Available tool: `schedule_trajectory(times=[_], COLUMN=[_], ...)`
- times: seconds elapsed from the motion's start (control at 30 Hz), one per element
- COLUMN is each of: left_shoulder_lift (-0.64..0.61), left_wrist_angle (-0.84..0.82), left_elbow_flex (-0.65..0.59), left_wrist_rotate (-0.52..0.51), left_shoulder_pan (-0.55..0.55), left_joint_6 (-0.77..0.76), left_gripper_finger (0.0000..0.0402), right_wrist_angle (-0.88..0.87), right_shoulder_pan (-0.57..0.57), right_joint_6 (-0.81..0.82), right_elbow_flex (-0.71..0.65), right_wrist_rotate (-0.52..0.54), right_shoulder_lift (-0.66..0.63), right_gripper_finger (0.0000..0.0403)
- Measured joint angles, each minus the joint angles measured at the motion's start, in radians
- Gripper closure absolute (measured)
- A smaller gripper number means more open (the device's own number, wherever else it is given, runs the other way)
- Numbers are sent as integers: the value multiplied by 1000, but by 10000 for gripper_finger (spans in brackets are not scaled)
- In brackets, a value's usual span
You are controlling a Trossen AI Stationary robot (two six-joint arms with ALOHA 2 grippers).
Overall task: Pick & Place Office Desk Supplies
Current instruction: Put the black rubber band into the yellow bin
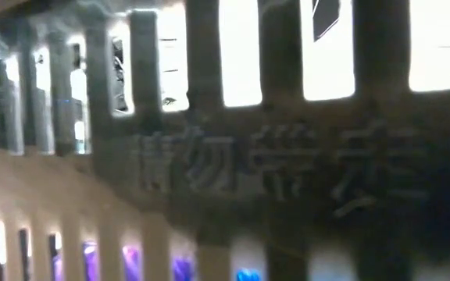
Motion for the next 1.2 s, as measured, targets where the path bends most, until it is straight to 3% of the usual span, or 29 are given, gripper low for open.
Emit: schedule_trajectory(times=[0.27,0.6,0.97,1.2], left_shoulder_lift=[115,127,127,121], left_wrist_angle=[-88,-99,-134,-132], left_elbow_flex=[100,110,110,110], left_wrist_rotate=[-19,-19,-22,-83], left_shoulder_pan=[0,0,0,0], left_joint_6=[67,83,110,121], left_gripper_finger=[400,367,231,142], right_wrist_angle=[0,-1,-1,-1], right_shoulder_pan=[0,0,0,0], right_joint_6=[0,3,14,15], right_elbow_flex=[0,0,0,0], right_wrist_rotate=[-5,-6,-34,-35], right_shoulder_lift=[0,0,0,0], right_gripper_finger=[218,218,218,218])
